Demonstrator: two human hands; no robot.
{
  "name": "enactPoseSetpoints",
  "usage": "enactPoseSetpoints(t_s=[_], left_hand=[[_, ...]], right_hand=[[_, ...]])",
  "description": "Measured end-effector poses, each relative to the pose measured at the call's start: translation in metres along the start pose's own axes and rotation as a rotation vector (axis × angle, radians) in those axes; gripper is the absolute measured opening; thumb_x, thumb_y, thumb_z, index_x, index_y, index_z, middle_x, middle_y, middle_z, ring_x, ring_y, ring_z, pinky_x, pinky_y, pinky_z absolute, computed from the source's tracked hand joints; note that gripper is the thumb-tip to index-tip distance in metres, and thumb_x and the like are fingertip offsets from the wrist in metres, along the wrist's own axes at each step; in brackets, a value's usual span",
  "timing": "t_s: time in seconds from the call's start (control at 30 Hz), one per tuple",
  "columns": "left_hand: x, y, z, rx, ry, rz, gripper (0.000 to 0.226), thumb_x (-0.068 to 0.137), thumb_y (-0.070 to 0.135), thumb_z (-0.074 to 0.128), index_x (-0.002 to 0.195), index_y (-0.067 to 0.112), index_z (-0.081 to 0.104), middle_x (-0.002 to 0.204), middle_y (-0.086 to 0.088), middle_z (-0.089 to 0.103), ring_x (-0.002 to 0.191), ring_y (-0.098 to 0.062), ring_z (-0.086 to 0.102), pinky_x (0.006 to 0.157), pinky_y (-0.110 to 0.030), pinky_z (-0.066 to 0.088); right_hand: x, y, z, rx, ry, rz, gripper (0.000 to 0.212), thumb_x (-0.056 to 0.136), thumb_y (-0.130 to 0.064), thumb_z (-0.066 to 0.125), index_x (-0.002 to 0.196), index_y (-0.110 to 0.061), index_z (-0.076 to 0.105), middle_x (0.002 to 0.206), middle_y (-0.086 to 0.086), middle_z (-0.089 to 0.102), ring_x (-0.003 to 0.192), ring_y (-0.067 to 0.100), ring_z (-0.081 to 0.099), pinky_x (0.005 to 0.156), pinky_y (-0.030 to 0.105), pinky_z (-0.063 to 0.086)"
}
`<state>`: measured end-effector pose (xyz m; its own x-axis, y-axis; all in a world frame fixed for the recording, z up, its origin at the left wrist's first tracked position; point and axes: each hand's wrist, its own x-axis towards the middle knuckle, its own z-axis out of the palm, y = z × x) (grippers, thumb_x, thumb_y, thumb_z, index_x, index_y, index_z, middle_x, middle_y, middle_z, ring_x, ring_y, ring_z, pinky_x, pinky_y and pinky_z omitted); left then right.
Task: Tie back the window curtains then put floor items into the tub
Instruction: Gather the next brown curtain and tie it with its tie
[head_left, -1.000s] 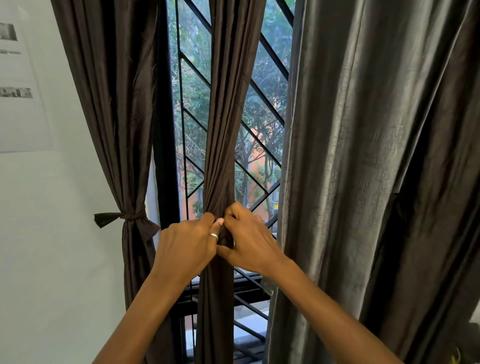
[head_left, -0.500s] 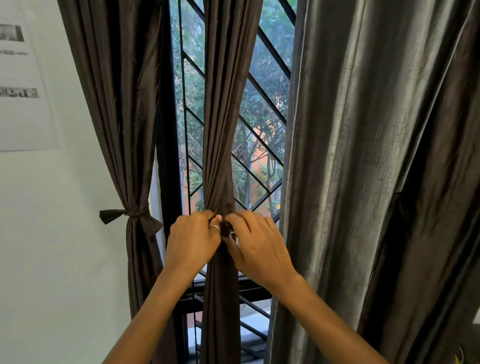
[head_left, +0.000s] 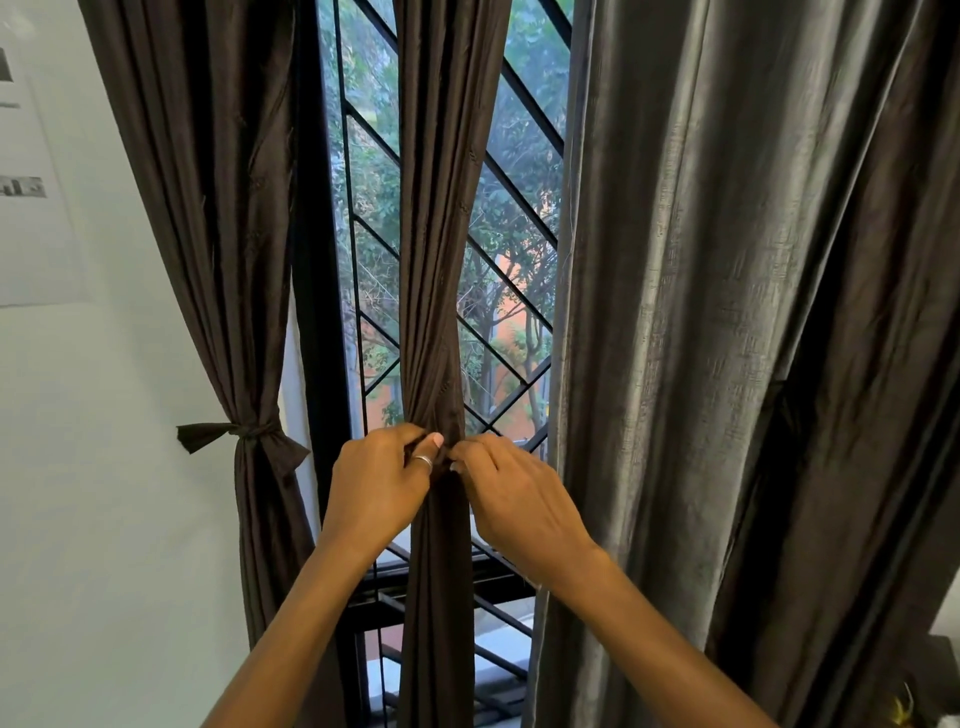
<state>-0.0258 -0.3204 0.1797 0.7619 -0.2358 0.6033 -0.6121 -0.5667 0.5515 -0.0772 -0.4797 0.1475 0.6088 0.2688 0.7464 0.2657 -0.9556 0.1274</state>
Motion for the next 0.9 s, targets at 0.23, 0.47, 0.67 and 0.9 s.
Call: enactPoseSetpoints(t_s=[0.23, 0.47, 0.67, 0.9], left_hand=[[-0.018, -0.001, 0.004, 0.032, 0.245, 0.145, 0.015, 0.094, 0.026, 0.068, 0.101, 0.019, 0.079, 0.078, -0.002, 0.075, 0.067, -0.017, 0.069, 0.066, -0.031, 0.058], [-0.027, -0.017, 0.007, 0.273, 0.355, 0.333, 0.021, 0.095, 0.025, 0.068, 0.105, 0.010, 0.077, 0.091, -0.006, 0.068, 0.077, -0.022, 0.067, 0.063, -0.033, 0.059], [-0.031, -0.027, 0.007, 0.342, 0.401, 0.412, 0.027, 0.094, 0.029, 0.062, 0.100, 0.007, 0.077, 0.090, -0.007, 0.070, 0.078, -0.022, 0.067, 0.061, -0.036, 0.059], [-0.038, -0.042, 0.010, 0.376, 0.394, 0.422, 0.028, 0.097, 0.029, 0.059, 0.101, 0.006, 0.075, 0.091, -0.007, 0.069, 0.077, -0.022, 0.066, 0.060, -0.036, 0.059]], right_hand=[[0.001, -0.003, 0.004, 0.064, 0.007, 0.076, 0.031, 0.101, -0.022, 0.027, 0.109, -0.014, 0.056, 0.086, 0.001, 0.051, 0.060, 0.013, 0.038, 0.047, 0.027, 0.038], [0.001, 0.003, 0.011, 0.134, 0.001, 0.104, 0.024, 0.105, -0.028, 0.033, 0.112, -0.016, 0.053, 0.093, 0.001, 0.052, 0.065, 0.012, 0.043, 0.053, 0.030, 0.047], [-0.002, 0.009, 0.010, 0.231, 0.029, 0.176, 0.016, 0.107, -0.026, 0.034, 0.104, -0.018, 0.047, 0.085, -0.003, 0.046, 0.060, 0.013, 0.037, 0.053, 0.025, 0.032], [-0.008, 0.022, 0.013, 0.396, 0.035, 0.357, 0.012, 0.108, -0.027, 0.036, 0.097, -0.028, 0.039, 0.078, -0.009, 0.042, 0.061, 0.010, 0.041, 0.053, 0.019, 0.033]])
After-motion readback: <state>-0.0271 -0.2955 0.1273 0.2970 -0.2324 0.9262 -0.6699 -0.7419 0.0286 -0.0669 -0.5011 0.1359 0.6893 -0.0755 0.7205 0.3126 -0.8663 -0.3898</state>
